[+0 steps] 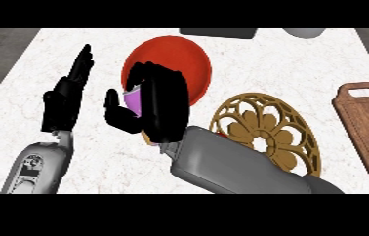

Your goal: Pick the can from the placemat and place it in the bowl

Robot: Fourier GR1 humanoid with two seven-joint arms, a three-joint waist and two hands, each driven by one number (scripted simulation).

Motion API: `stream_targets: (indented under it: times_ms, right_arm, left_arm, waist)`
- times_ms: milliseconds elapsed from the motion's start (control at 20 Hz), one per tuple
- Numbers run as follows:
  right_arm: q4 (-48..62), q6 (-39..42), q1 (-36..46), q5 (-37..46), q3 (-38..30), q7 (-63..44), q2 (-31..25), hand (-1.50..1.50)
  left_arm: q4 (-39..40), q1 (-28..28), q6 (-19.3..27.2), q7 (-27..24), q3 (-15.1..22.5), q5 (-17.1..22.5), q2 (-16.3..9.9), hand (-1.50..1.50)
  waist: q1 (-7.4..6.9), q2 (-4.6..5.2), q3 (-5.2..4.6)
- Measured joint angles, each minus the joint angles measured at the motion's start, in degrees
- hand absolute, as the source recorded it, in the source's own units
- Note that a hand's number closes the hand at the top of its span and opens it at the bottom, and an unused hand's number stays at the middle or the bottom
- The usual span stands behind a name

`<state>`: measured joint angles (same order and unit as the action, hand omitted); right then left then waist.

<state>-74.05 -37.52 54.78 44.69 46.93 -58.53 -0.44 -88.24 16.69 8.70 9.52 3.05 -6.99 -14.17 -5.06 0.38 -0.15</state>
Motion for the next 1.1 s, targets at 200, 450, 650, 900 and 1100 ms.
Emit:
stream_targets:
  times_ms: [200, 450, 650, 900, 1100]
  right_arm:
    - [9.4, -3.3, 4.7, 0.3, -0.1, -0.1, 0.0, 1.5]
    - [21.9, -4.7, 9.8, 0.6, -0.6, -0.5, 0.2, 1.5]
    - [31.6, -6.7, 11.4, 0.1, -1.1, 2.0, 0.3, 1.5]
    - [39.5, -10.2, 11.9, -4.4, -4.2, 6.6, 0.3, 1.5]
    - [41.6, -12.2, 9.6, -11.2, -8.3, 13.0, 0.4, -1.5]
  left_arm:
    - [0.3, 0.9, -0.2, 0.1, -0.8, 0.2, -0.3, 0.0]
    - [0.2, 0.3, 0.3, -0.4, -0.8, -0.2, 0.3, 0.0]
    - [-0.3, -0.5, 0.3, -0.7, -1.0, -0.4, 0.3, 0.0]
    - [-0.5, 0.1, -0.2, -0.5, -1.0, -0.3, 0.3, 0.0]
    - [-0.7, 0.3, -0.8, -0.8, -1.2, 0.0, 0.1, 0.0]
  waist:
    - [0.54, 0.19, 0.02]
    - [0.96, 0.34, 0.04]
    - [0.87, 0.57, 0.07]
    - [0.34, 1.12, 0.12]
    - [-0.37, 1.61, 0.19]
